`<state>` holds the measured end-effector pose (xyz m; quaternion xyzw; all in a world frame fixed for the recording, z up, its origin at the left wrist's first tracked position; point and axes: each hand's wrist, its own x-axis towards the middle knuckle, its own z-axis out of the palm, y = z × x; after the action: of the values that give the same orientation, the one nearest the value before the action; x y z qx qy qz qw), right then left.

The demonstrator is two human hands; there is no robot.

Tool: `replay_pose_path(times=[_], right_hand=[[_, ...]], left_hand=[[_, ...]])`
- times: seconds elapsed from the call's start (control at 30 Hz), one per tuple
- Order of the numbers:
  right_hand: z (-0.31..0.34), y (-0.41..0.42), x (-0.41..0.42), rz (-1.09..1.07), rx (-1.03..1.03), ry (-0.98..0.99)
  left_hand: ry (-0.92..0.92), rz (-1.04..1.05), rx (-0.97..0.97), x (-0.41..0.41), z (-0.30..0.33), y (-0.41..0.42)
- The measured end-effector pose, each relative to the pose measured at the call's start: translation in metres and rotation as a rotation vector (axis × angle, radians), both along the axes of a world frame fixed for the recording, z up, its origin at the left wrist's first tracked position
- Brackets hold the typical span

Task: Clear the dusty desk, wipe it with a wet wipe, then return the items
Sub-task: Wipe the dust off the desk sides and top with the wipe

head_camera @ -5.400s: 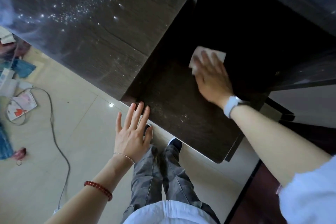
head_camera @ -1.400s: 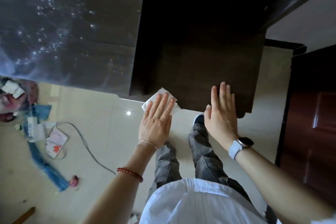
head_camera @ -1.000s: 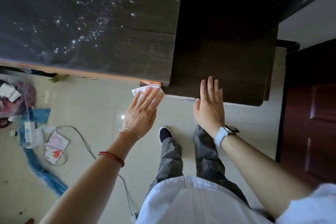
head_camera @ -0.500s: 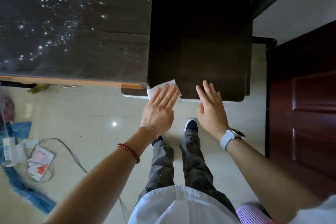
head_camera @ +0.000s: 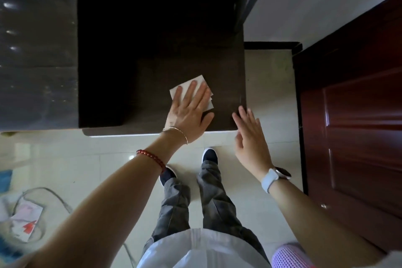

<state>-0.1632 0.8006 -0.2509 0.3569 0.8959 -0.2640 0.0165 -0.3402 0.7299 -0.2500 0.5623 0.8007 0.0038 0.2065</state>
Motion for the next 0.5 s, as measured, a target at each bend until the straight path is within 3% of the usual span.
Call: replay_pose_path(times=[0.13,0.33,0.5], right_hand=[[0.006,0.011,0.019,-0.332,-0.106,0.138],[0.007,0.023,0.032,-0.309,-0.176,0.082],[0.007,0.028,0.028,-0.285,-0.194,0.087]], left_hand=[[-0.027,-0.233,-0.039,0.059,-0.006,0.006],[0.033,-0.360,0.033,0.045,-0.002,0.030],[-0.024,-0.155,0.089,0.033,-0.005,0.064]])
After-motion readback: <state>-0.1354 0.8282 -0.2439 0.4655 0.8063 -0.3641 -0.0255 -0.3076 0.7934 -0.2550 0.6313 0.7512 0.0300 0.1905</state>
